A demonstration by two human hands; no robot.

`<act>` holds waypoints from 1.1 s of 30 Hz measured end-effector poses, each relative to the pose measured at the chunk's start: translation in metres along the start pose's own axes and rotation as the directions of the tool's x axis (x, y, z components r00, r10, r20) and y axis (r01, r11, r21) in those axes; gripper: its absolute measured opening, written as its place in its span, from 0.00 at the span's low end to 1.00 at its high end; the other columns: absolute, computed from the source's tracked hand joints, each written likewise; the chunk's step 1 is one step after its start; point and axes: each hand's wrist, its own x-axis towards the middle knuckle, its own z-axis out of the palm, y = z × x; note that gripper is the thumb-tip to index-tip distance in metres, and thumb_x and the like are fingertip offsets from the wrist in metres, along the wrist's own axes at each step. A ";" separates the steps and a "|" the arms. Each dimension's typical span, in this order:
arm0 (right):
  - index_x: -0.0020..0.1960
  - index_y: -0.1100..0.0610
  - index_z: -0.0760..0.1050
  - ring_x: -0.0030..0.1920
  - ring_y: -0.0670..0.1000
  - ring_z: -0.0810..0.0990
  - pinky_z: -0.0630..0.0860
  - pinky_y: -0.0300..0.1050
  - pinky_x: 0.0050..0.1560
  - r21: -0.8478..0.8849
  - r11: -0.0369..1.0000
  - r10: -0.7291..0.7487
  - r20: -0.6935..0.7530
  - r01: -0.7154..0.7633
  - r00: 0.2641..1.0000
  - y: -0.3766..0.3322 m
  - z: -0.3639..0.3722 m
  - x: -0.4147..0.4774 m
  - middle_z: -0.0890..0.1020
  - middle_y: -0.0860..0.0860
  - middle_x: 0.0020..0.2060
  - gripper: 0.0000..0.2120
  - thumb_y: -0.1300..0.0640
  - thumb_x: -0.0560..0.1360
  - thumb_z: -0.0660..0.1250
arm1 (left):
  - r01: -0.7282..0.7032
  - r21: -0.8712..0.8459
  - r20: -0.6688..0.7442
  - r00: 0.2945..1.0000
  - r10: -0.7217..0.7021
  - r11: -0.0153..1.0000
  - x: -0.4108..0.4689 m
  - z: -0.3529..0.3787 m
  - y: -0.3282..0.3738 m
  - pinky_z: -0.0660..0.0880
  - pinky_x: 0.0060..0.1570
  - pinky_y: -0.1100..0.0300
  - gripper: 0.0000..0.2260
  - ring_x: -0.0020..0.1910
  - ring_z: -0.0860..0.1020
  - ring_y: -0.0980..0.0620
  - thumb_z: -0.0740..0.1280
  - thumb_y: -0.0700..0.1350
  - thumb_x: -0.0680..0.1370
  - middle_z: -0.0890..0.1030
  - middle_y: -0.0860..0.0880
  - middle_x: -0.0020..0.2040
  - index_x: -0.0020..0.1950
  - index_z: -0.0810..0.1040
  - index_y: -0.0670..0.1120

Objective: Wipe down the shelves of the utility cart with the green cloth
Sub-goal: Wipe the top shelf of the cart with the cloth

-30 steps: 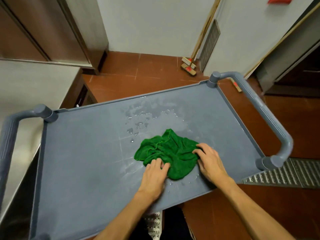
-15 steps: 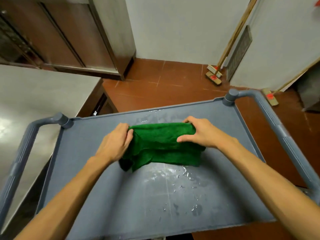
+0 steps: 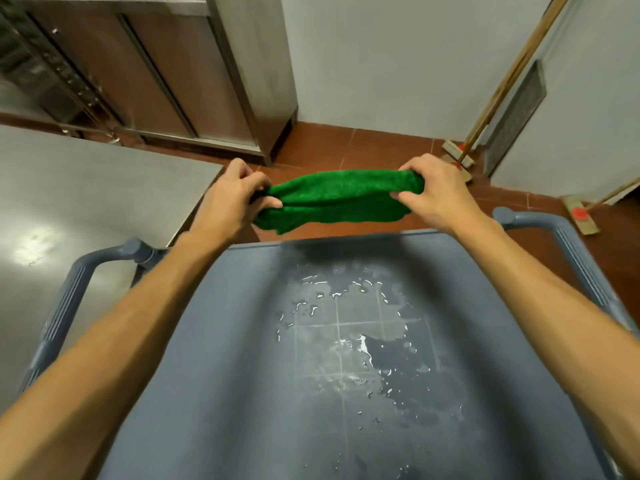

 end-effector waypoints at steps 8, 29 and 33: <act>0.63 0.63 0.77 0.74 0.58 0.66 0.65 0.51 0.71 -0.203 0.979 0.081 0.424 0.008 0.902 0.043 0.114 -0.089 0.71 0.57 0.73 0.21 0.61 0.70 0.69 | 0.112 0.290 0.385 0.895 -0.224 0.950 -0.066 0.125 0.009 0.66 0.65 0.50 0.13 0.68 0.72 0.43 0.69 0.48 0.76 0.71 0.48 0.74 0.59 0.78 0.45; 0.77 0.55 0.65 0.77 0.52 0.61 0.60 0.48 0.75 -0.177 0.978 0.179 0.464 -0.107 0.868 0.019 0.126 -0.162 0.63 0.49 0.78 0.27 0.67 0.78 0.57 | 0.227 0.125 0.524 0.812 -0.258 0.966 -0.144 0.127 0.025 0.65 0.70 0.50 0.25 0.76 0.65 0.46 0.62 0.45 0.80 0.66 0.43 0.77 0.76 0.64 0.41; 0.76 0.54 0.65 0.77 0.51 0.61 0.61 0.47 0.73 -0.175 0.977 0.191 0.456 -0.123 0.869 0.008 0.124 -0.187 0.63 0.49 0.78 0.27 0.67 0.78 0.57 | 0.228 0.108 0.548 0.798 -0.249 0.968 -0.165 0.122 0.029 0.66 0.70 0.49 0.24 0.75 0.65 0.45 0.61 0.44 0.80 0.67 0.43 0.76 0.76 0.64 0.40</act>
